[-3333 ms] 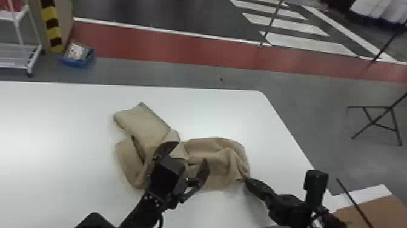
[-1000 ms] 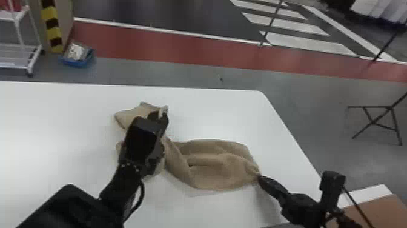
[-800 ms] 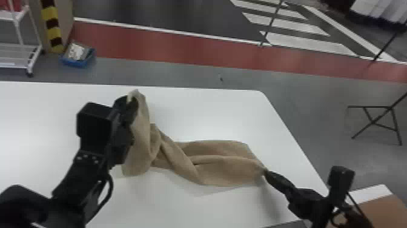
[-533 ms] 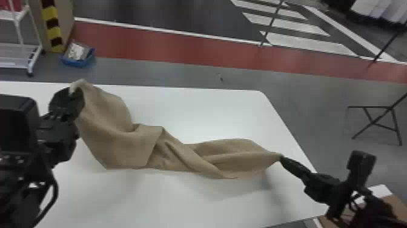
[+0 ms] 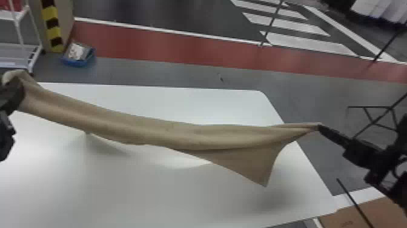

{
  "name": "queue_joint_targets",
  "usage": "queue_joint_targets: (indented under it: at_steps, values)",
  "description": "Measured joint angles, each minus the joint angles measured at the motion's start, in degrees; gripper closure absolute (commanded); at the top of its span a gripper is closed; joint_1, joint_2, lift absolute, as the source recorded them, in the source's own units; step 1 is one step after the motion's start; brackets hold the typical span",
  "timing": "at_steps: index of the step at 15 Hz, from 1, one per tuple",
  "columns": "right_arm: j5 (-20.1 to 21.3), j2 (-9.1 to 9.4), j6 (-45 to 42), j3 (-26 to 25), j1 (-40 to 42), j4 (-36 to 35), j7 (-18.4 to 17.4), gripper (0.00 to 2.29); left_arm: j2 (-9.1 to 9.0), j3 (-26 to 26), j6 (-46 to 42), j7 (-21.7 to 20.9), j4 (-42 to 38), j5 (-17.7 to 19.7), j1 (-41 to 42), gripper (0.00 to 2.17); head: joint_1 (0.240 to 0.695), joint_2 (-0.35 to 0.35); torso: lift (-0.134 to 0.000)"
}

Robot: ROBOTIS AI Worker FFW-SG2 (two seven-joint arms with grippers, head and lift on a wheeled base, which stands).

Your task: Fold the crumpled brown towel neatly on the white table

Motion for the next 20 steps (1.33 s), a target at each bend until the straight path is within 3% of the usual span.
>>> queue_joint_targets:
  at_steps: [3,6,11,12,13,16,18,20]
  values:
    - [0.08,-1.37,2.75,1.41,-0.91,0.96,-1.58,1.80,0.20,0.74,0.39,-0.74,0.01,1.46,0.22,1.69,0.692,-0.350,-0.124]
    - [2.38,0.17,1.99,6.64,-0.82,3.64,-2.44,1.80,-0.12,-1.16,0.69,-1.45,2.07,0.93,-1.14,1.70,0.695,-0.347,-0.124]
    - [5.71,0.02,-2.45,14.83,-7.90,10.21,-5.17,1.80,-0.37,-3.87,-0.57,-1.98,13.12,1.19,-10.20,1.69,0.695,-0.291,-0.124]
    - [6.58,-0.11,-4.39,16.60,-10.68,12.73,-5.30,1.80,-0.42,-4.28,-2.16,-2.39,16.85,1.58,-13.04,1.69,0.679,-0.275,-0.124]
    - [7.62,-0.11,-7.87,18.70,-14.26,16.34,-5.51,1.80,-0.46,-4.87,-5.20,-2.89,21.99,2.36,-16.89,1.69,0.633,-0.241,-0.124]
    - [9.05,1.11,-19.37,22.84,-25.07,27.87,-5.15,1.80,-1.06,-6.49,-15.10,-5.96,36.18,7.79,-29.09,1.69,0.540,-0.195,-0.124]
    - [8.58,1.77,-23.91,23.74,-28.21,30.94,-2.68,1.80,-1.38,-6.81,-19.52,-8.31,39.25,11.55,-33.12,1.69,0.482,-0.176,-0.124]
    - [5.75,1.64,-24.53,23.06,-24.83,29.41,-0.50,1.80,-0.69,-6.24,-20.40,-10.79,36.48,14.37,-30.55,1.69,0.483,-0.172,-0.124]
